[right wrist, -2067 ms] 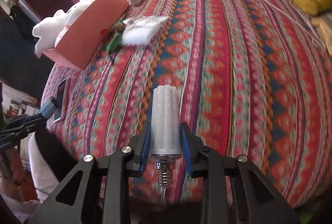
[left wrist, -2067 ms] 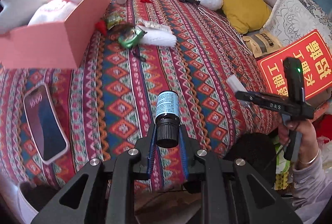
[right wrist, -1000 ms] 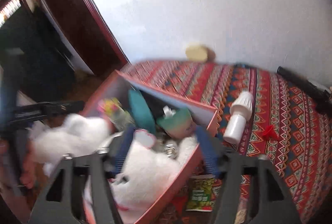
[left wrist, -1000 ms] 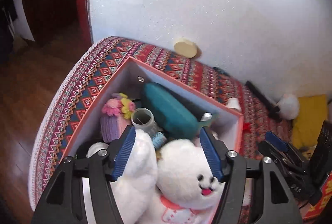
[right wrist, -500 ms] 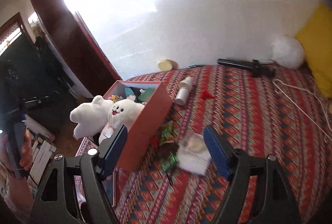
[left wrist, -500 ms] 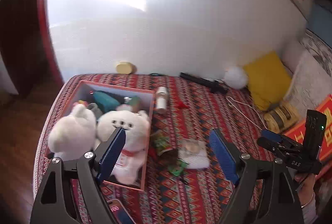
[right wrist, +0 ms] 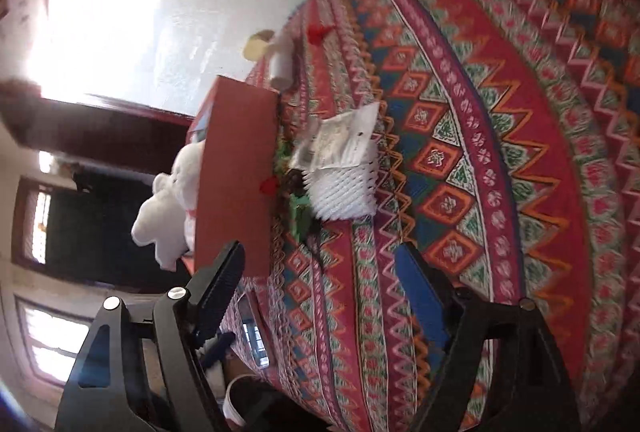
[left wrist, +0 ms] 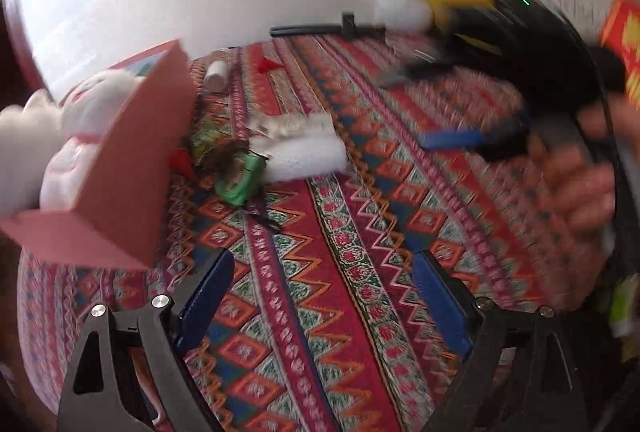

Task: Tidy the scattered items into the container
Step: 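Grasp the white bristle brush with the left tool while the right tool grasps the white card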

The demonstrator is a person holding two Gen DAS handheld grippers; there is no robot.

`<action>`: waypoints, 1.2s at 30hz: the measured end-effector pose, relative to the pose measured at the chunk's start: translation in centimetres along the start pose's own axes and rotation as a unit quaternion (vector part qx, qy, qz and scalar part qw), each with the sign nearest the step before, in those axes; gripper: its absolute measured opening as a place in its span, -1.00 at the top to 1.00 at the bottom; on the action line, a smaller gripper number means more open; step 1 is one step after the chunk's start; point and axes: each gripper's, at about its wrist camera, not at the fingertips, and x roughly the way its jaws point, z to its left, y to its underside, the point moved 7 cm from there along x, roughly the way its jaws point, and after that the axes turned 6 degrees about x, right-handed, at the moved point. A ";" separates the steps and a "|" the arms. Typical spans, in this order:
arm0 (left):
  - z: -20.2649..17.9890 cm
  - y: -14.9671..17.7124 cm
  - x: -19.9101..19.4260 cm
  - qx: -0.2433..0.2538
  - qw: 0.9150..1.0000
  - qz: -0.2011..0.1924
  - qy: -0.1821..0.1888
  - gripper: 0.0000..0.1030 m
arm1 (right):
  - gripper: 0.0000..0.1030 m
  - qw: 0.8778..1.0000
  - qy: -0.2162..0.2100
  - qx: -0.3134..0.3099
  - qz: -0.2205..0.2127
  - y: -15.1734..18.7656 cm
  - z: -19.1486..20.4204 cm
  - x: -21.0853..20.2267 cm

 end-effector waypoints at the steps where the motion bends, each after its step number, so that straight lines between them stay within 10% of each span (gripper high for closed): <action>1: -0.5 -0.3 1.0 0.022 1.000 -0.001 -0.021 -0.76 | -0.34 1.000 0.001 0.005 0.006 -0.8 -0.4 1.1; 10: 0.5 -3.5 9.4 0.097 0.993 0.009 -0.072 -0.76 | -0.26 0.998 -0.027 0.011 0.060 -8.1 -1.9 10.9; 11: 0.5 -4.1 10.4 0.113 0.990 0.008 -0.083 -0.76 | -0.16 0.997 -0.040 0.003 0.064 -9.0 -1.3 11.9; 13: 0.4 -5.3 12.0 0.149 0.982 0.000 -0.113 -0.76 | 0.84 0.996 -0.057 -0.017 0.066 -10.4 -0.1 13.1; 18: 1.2 -8.0 16.4 0.202 0.965 0.028 -0.167 -0.74 | 0.94 0.995 -0.082 -0.057 0.021 -12.4 0.6 9.9; 19: 1.4 -8.5 16.8 0.193 0.968 0.032 -0.159 -0.63 | 0.94 0.994 -0.085 -0.062 0.011 -12.3 0.3 8.5; 20: 1.7 -8.9 17.4 0.183 0.971 0.044 -0.151 0.34 | 0.94 0.994 -0.088 -0.058 0.003 -12.1 -0.2 7.2; 21: 1.9 -9.1 18.0 0.173 0.972 0.066 -0.148 0.82 | 0.94 0.994 -0.091 -0.052 -0.004 -11.7 -0.6 5.9; 26: -0.7 -7.8 13.6 0.181 0.971 0.039 -0.149 0.83 | 0.94 0.993 -0.104 -0.047 -0.008 -8.8 -1.0 0.7; 29: -4.0 -5.4 8.1 0.214 0.963 -0.010 -0.163 0.83 | 0.81 0.993 -0.101 -0.053 0.029 -7.9 -0.1 1.3; 32: -5.6 -3.0 3.3 0.222 0.960 -0.049 -0.165 0.82 | 0.18 0.994 -0.090 -0.026 0.064 -8.2 -0.5 4.4; 34: -5.4 -2.0 0.8 0.208 0.962 -0.065 -0.163 0.82 | -0.63 0.994 -0.079 0.000 0.076 -8.7 -1.1 7.1; 36: -4.3 -1.2 -0.8 0.190 0.965 -0.072 -0.166 0.82 | -0.62 0.992 -0.076 0.042 0.091 -9.2 -2.0 9.9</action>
